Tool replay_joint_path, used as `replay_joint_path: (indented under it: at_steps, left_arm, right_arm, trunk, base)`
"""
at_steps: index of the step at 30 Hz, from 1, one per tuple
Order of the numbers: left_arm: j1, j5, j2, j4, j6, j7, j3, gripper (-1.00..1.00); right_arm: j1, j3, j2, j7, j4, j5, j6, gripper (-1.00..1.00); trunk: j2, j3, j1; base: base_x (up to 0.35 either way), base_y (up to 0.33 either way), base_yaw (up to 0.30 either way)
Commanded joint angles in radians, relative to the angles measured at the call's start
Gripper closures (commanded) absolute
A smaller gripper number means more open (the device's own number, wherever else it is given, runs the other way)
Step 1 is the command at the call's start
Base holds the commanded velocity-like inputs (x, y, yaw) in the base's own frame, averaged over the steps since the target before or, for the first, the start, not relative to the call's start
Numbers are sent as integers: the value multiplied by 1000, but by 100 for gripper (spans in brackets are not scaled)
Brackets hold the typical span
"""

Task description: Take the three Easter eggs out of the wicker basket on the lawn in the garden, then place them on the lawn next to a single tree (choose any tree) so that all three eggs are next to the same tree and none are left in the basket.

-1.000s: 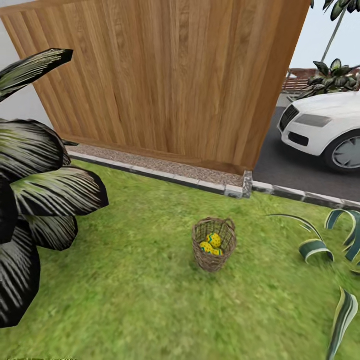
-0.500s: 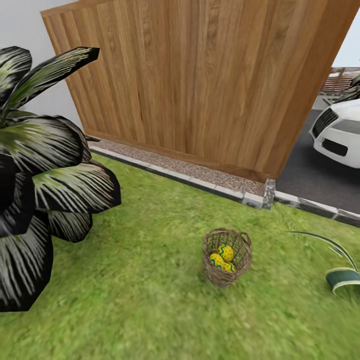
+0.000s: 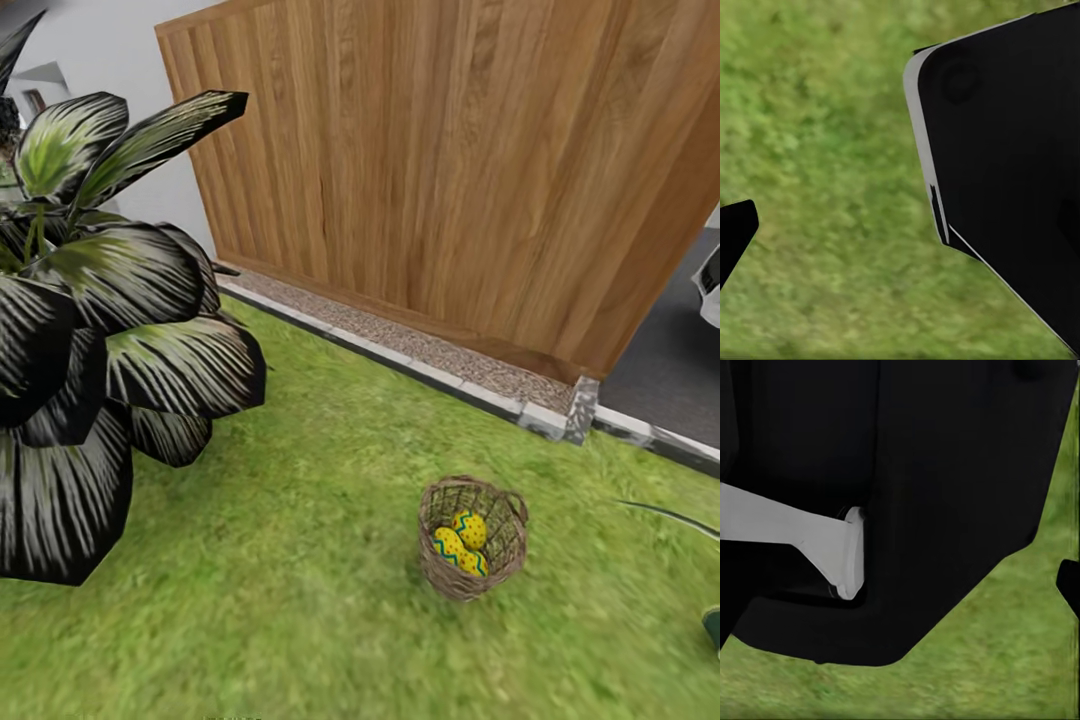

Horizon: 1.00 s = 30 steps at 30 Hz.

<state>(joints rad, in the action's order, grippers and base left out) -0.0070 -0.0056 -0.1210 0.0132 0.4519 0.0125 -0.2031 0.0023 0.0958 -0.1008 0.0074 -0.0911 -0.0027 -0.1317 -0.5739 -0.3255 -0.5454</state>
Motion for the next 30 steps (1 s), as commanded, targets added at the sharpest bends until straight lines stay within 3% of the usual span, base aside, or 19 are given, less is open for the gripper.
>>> replay_joint_path:
  at_steps: [1, 9, 21, 30]
  left_arm:
    - [-1, -1, 0, -1, 4, 1, -4, -100]
    - [-1, -1, 0, -1, 4, 1, -4, -100]
    - [-1, -1, 0, -1, 4, 1, -4, -100]
    - [-1, -1, -1, -1, 4, 1, -4, -100]
  right_arm:
    - [0, 5, 0, 0, -1, 0, -2, -100]
    - [1, 5, 0, 0, -1, 0, -3, -100]
    - [0, 5, 0, 0, -1, -1, -3, -100]
    - [0, 4, 0, 0, -2, -2, -3, -100]
  trunk:
    - [-1, -2, 0]
    - [-1, -5, 0]
    - [-1, -5, 0]
    - [-1, -5, 0]
  base:
    - [89, -257, 280]
    - [39, -259, 175]
    - [17, -178, 17]
    - [168, -216, 1]
